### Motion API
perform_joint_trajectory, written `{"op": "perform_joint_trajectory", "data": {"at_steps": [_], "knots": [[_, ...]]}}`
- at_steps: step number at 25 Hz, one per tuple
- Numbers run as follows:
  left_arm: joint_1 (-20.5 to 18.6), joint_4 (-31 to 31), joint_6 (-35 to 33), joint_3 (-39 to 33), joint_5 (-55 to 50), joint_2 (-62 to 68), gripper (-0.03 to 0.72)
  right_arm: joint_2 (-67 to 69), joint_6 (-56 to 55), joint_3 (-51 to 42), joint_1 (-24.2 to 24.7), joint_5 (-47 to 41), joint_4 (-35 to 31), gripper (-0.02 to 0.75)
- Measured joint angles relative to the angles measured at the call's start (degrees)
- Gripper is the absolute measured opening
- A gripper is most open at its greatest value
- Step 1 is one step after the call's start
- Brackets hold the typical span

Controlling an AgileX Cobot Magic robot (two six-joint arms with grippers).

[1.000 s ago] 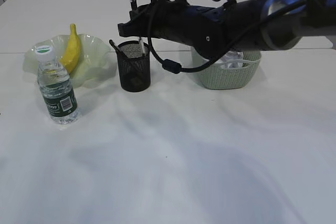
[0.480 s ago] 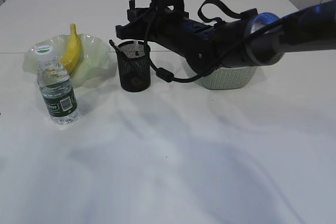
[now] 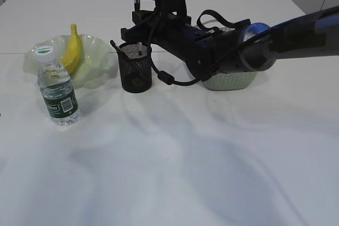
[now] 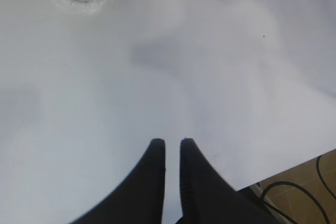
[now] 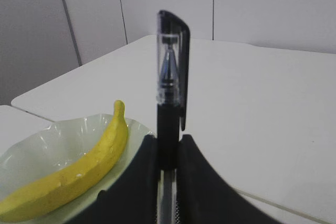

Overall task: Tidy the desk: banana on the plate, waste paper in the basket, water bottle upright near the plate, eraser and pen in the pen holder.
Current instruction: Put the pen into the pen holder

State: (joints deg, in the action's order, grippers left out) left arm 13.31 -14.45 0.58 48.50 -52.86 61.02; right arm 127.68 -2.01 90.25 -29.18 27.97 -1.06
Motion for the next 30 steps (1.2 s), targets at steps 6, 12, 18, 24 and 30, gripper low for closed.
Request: {"op": "perform_joint_trajectory", "data": {"at_steps": [6,12,18,24,30], "knots": [[0.00,0.00,0.00,0.00,0.24,0.00,0.062,0.61,0.17,1.04,0.46,0.09,0.00,0.043],[0.00,0.00,0.00,0.00,0.60,0.00,0.062,3.87,0.46,4.93,0.46,-0.10,0.00,0.043],[0.00,0.00,0.00,0.00,0.60,0.00,0.063,4.57,0.88,6.92,0.46,-2.62,0.00,0.043],[0.00,0.00,0.00,0.00,0.73,0.00,0.064,4.57,2.68,6.92,0.46,-6.84,0.41,0.043],[0.00,0.00,0.00,0.00,0.77,0.00,0.064,4.70,2.88,6.92,0.46,-7.87,0.57,0.043]]}}
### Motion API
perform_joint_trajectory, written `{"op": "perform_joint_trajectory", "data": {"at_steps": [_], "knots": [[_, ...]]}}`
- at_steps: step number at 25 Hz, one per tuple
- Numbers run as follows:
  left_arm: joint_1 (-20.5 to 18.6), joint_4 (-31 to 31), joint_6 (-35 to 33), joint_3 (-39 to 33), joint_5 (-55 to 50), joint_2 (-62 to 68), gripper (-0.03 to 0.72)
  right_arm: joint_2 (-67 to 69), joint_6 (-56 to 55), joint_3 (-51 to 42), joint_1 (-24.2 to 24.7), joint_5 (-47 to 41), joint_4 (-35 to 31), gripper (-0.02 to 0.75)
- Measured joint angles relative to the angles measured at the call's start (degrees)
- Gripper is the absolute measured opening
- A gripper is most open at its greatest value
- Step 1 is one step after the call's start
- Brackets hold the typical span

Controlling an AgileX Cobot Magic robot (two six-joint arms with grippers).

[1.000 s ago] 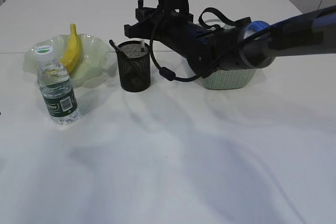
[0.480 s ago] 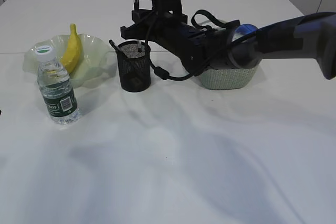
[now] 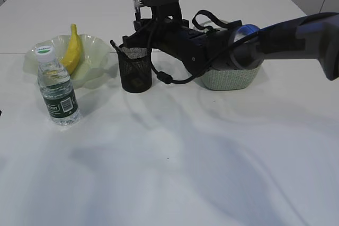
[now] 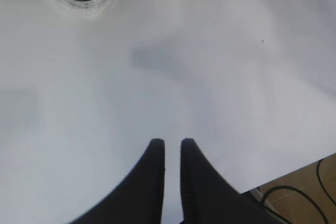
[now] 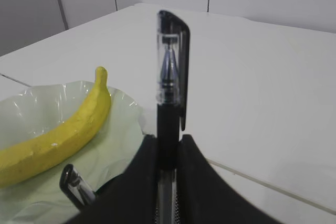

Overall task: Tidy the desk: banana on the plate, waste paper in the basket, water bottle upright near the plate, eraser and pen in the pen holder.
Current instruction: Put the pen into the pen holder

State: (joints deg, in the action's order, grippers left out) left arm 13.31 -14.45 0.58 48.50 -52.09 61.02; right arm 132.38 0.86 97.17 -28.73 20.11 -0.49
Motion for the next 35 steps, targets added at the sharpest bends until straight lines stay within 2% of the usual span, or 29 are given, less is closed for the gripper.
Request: {"op": "perform_joint_trajectory", "data": {"at_steps": [6,14,20,27,35], "knots": [[0.00,0.00,0.00,0.00,0.00,0.00,0.066,0.00,0.09,0.00,0.00,0.00,0.00,0.066],[0.00,0.00,0.00,0.00,0.00,0.00,0.067,0.00,0.09,0.00,0.00,0.10,0.00,0.239],[0.00,0.00,0.00,0.00,-0.41,0.00,0.067,-0.13,-0.15,0.00,0.00,-1.58,0.00,0.263],[0.00,0.00,0.00,0.00,-0.76,0.00,0.069,-6.57,-0.38,0.00,0.00,-21.77,-0.34,0.263],[0.00,0.00,0.00,0.00,-1.32,0.00,0.076,-19.37,-0.51,0.00,0.00,-52.90,-0.57,0.263]]}}
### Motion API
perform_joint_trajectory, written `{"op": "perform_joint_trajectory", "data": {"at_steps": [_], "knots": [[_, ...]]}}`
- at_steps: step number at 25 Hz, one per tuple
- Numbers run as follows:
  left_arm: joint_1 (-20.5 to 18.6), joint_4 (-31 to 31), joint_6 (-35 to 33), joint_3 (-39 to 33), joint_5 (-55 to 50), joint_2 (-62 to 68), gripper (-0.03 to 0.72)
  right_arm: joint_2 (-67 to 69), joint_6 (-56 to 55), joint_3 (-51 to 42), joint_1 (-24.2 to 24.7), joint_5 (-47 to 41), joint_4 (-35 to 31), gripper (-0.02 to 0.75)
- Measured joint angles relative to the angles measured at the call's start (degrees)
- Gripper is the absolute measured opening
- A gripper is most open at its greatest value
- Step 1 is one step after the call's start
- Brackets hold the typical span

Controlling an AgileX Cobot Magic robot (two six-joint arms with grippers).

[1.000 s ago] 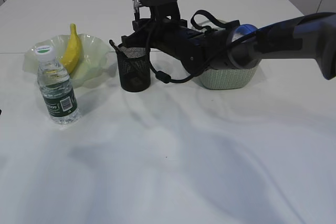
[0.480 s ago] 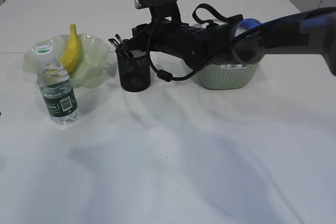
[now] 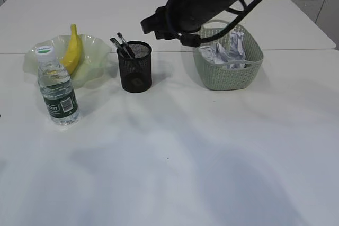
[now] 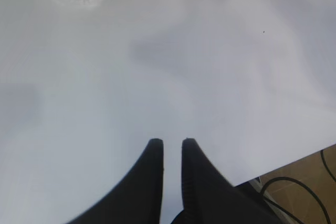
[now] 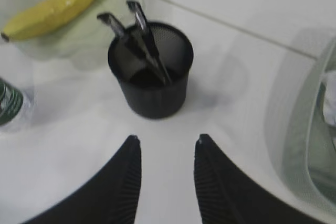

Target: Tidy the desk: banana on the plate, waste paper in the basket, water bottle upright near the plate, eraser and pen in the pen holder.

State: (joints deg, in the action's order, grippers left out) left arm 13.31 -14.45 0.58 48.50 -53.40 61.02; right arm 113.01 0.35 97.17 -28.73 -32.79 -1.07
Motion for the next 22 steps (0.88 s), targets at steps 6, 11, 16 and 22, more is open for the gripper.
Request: {"op": "perform_joint_trajectory", "data": {"at_steps": [6,11,16,22], "knots": [[0.00,1.69,0.00,0.00,-1.42,0.00,0.076,-5.55,3.05,0.09,0.00,-24.62,0.00,0.241],[0.00,4.00,0.00,0.00,-1.50,-0.30,0.077,-6.76,8.04,0.09,0.00,-36.75,1.07,0.211],[0.00,5.01,0.00,0.00,-2.32,-4.94,0.078,-10.64,8.87,0.09,0.00,-37.64,1.39,0.208],[0.00,9.94,4.54,0.00,-5.54,-13.41,0.078,-17.05,10.31,-4.26,1.63,-37.75,0.69,0.207]]}}
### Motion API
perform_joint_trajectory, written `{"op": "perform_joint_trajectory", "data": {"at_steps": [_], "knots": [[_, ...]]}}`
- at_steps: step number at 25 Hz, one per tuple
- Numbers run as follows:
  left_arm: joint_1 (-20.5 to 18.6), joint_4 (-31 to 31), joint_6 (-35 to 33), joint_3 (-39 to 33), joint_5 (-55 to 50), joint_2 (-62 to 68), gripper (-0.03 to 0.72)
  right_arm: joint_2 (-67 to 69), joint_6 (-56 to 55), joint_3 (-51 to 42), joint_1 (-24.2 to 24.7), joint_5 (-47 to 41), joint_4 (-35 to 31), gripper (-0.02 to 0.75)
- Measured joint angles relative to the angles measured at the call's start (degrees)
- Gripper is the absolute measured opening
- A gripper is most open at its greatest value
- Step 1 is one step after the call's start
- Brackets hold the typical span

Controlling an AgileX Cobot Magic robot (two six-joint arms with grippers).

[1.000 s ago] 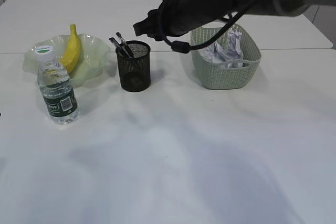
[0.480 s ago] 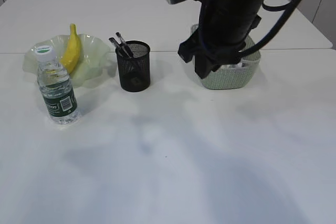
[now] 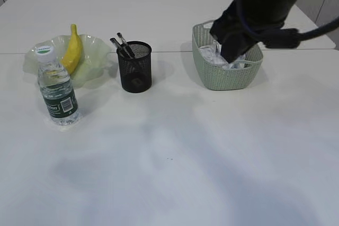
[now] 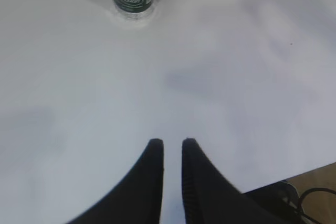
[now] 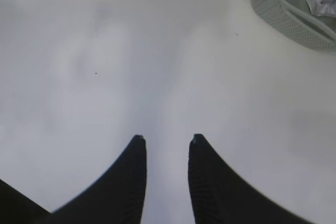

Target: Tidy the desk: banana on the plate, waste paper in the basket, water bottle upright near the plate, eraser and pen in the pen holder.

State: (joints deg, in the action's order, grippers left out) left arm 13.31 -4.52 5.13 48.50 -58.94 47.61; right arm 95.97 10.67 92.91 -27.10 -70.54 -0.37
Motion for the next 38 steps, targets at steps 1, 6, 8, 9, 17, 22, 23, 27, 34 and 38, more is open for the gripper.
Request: {"op": "perform_joint_trajectory", "data": {"at_steps": [1,6,8,9,17,22,23,27,34,38], "knots": [[0.00,1.04,0.76,0.00,-1.12,-1.17,0.078,-1.42,0.30,-1.76,0.38,0.37,-0.35,0.207],[0.00,3.18,4.31,0.00,-7.71,-7.34,0.076,-9.47,1.42,-11.98,1.53,3.23,-1.67,0.197],[0.00,3.32,6.26,0.00,-8.54,-9.84,0.076,-13.72,1.56,-16.81,1.53,3.98,-1.92,0.197],[0.00,3.45,6.97,0.00,-8.81,-11.01,0.076,-16.18,1.56,-18.73,1.53,4.12,-1.95,0.197],[0.00,4.01,9.98,0.00,-13.00,-22.38,0.078,-40.24,-5.66,-32.06,1.53,4.02,-2.08,0.197],[0.00,4.00,10.48,0.00,-13.50,-33.11,0.088,-59.68,-9.56,-36.99,1.53,3.18,-2.08,0.196],[0.00,4.00,10.46,0.00,-13.63,-34.99,0.102,-63.83,-10.03,-37.41,1.53,2.94,-2.08,0.196],[0.00,4.52,10.50,0.00,-13.96,-41.47,0.207,-76.01,-10.99,-38.98,1.53,2.10,-2.08,0.196],[0.00,8.36,10.63,0.00,-14.06,-43.47,0.316,-82.51,-11.44,-39.88,1.53,-2.39,-2.19,0.197],[0.00,9.67,10.37,-0.16,-14.09,-43.47,0.321,-83.10,-11.52,-40.30,1.53,-2.66,-2.44,0.197]]}}
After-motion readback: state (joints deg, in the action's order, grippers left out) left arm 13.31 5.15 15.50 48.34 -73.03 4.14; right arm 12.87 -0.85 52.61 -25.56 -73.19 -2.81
